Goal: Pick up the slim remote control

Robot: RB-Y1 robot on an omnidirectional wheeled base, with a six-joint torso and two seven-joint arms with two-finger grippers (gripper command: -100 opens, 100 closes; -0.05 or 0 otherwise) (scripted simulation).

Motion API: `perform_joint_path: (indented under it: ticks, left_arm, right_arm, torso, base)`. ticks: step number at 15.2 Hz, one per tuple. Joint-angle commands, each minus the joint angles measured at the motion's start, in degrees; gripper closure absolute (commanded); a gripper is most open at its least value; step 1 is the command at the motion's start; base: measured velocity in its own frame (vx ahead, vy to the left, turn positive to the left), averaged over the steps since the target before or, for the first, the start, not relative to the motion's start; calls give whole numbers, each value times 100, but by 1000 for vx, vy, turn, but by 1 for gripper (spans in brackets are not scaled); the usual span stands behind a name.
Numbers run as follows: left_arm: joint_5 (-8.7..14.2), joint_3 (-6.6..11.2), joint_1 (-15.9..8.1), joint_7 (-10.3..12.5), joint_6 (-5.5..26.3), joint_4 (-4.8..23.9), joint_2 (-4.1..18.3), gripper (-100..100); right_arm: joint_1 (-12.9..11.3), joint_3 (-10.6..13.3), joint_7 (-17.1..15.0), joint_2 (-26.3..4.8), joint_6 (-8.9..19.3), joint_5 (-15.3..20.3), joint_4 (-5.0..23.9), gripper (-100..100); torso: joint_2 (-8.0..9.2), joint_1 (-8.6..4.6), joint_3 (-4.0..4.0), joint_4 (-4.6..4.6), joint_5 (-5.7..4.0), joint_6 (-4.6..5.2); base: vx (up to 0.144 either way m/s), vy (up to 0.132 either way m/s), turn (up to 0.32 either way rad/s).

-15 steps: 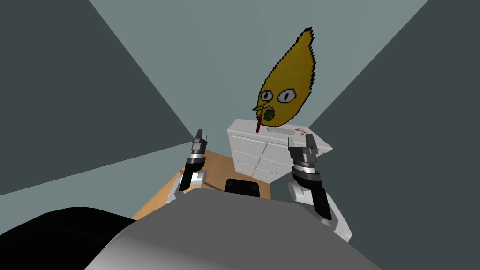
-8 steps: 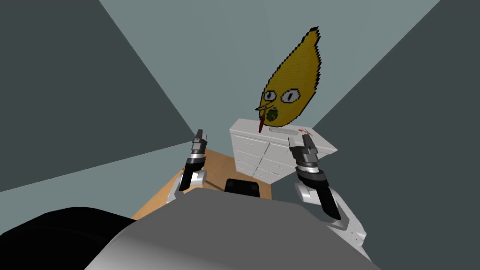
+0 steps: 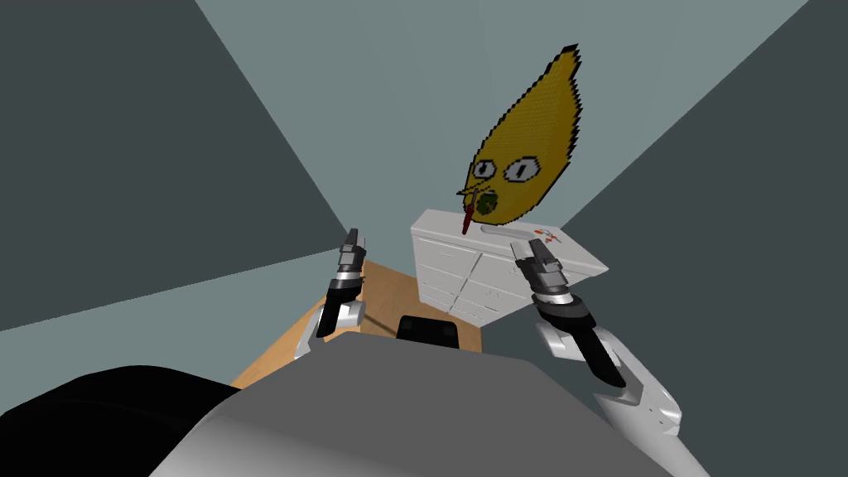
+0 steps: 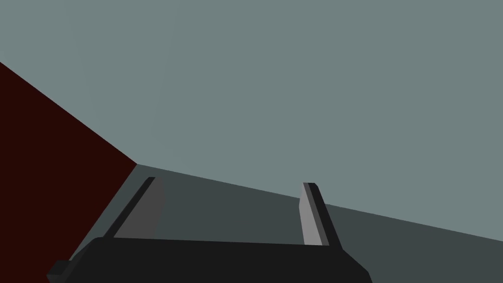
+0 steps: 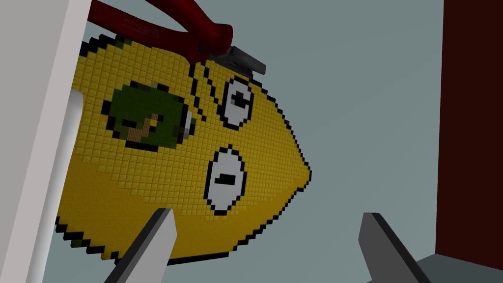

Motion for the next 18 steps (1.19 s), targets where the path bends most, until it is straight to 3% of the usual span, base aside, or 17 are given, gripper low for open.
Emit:
perform_joint_path:
  ticks: [1,2,4,5,7,8,11,12,14,15,17,18]
  left_arm:
    - [0,0,0,0,0,0,0,0]
    - [0,0,0,0,0,0,0,0]
    - [0,0,0,0,0,0,0,0]
    - [0,0,0,0,0,0,0,0]
    - [0,0,0,0,0,0,0,0]
    - [0,0,0,0,0,0,0,0]
    - [0,0,0,0,0,0,0,0]
    - [0,0,0,0,0,0,0,0]
    - [0,0,0,0,0,0,0,0]
    - [0,0,0,0,0,0,0,0]
    - [0,0,0,0,0,0,0,0]
    - [0,0,0,0,0,0,0,0]
  right_arm:
    - [-1,-32,-1,-218,-58,31,49,-100]
    - [-21,-130,-10,-393,-192,123,209,-100]
    - [-21,-130,-10,-605,-192,123,209,-100]
    - [-37,-229,-19,-765,-330,219,377,-100]
    - [-37,-229,-19,-1004,-330,219,377,-100]
    - [-46,-325,-30,-1145,-470,320,555,-100]
    - [-46,-325,-30,-1412,-470,320,555,-100]
    - [-49,-420,-41,-1621,-612,425,742,-100]
    - [-49,-420,-41,-1828,-612,425,742,-100]
    - [-45,-511,-53,-1986,-755,534,937,-100]
    - [-45,-511,-53,-2251,-755,534,937,-100]
    - [-34,-598,-65,-2383,-898,646,1139,-100]
  torso:
    - [0,0,0,0,0,0]
    - [0,0,0,0,0,1]
    - [1,1,1,0,0,0]
    - [1,0,1,0,0,1]
    - [1,-1,1,0,0,0]
    - [1,-2,0,0,0,1]
    - [0,-1,0,0,0,1]
    - [-1,-2,0,0,-1,2]
    - [-1,-1,0,0,0,-1]
    - [-1,-2,0,0,0,1]
    - [0,-1,0,0,0,0]
    - [0,-1,0,0,0,1]
  base:
    - [-12,11,35]
    - [-16,17,95]
    - [-16,14,66]
    - [-15,12,79]
    - [-15,11,72]
    - [-14,13,90]
    - [-12,9,43]
    - [-11,11,85]
    - [-12,9,80]
    - [-16,12,82]
    - [-15,10,73]
    - [-16,9,101]
